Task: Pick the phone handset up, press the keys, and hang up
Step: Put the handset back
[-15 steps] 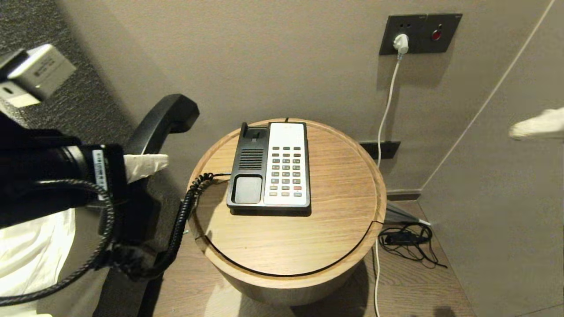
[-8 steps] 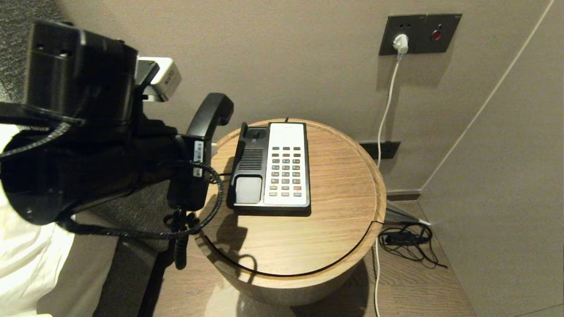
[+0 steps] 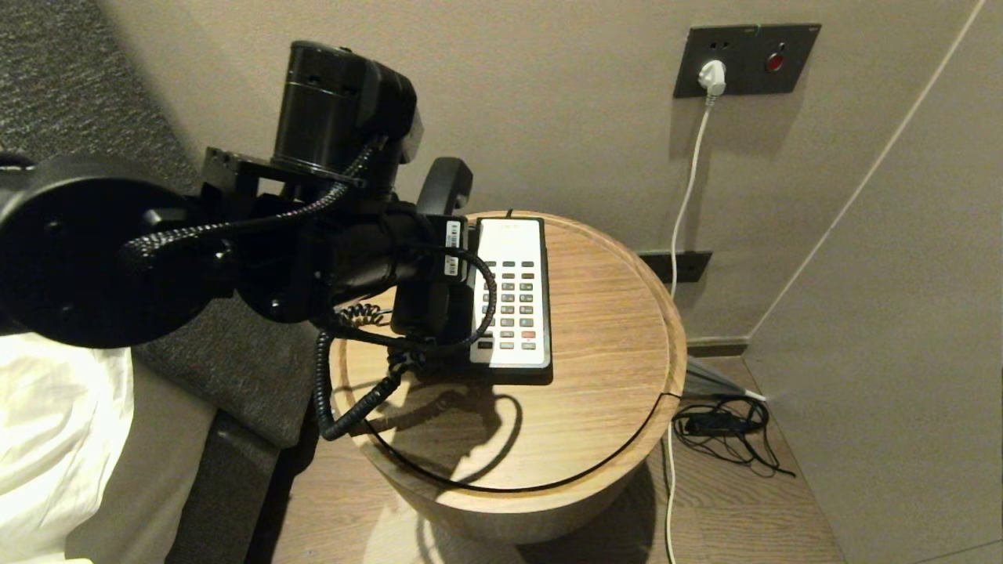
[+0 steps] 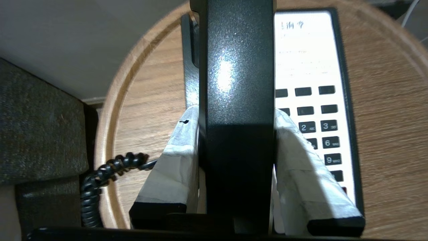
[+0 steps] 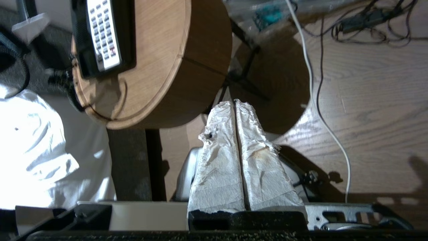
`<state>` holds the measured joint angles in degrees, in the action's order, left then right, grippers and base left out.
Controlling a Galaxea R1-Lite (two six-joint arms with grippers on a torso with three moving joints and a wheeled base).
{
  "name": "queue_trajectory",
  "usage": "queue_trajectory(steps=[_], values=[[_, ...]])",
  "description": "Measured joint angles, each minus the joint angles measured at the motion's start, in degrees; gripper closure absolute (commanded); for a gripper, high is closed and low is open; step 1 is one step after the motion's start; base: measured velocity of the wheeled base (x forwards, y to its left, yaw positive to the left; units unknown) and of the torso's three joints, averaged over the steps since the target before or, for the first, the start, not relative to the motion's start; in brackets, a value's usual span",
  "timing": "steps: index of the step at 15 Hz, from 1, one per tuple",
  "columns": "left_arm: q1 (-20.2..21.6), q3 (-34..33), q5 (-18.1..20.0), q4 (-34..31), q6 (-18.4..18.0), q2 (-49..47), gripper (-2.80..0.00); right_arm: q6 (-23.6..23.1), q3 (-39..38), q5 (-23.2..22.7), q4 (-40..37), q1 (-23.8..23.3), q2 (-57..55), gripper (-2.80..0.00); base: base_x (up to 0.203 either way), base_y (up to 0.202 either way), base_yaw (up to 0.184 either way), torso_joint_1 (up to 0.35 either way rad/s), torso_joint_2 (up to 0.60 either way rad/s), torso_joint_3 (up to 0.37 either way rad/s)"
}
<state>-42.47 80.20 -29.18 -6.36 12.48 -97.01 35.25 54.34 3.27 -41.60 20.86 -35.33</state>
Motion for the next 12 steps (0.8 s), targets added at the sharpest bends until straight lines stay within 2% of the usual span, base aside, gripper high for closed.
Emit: queue_trajectory(steps=[4,8,12], values=[[0.0,0.1,-0.1,-1.1,1.4,-2.5,0.0,-0.1,-4.3,-0.4,3.5,0.0,0.6,0.0,0.0,0.0,0.0,0.0,0.0,0.0],[0.8,0.1,0.0,-2.1,4.3,-3.8,0.0,-0.3,-7.1,-0.5,4.1,0.0,0.8,0.0,0.0,0.0,0.0,0.0,0.0,0.0],[1.5,0.2,0.1,-2.1,4.8,-4.3,0.0,-0.4,-9.4,-0.8,5.2,0.1,1.3,0.0,0.0,0.0,0.0,0.0,0.0,0.0]])
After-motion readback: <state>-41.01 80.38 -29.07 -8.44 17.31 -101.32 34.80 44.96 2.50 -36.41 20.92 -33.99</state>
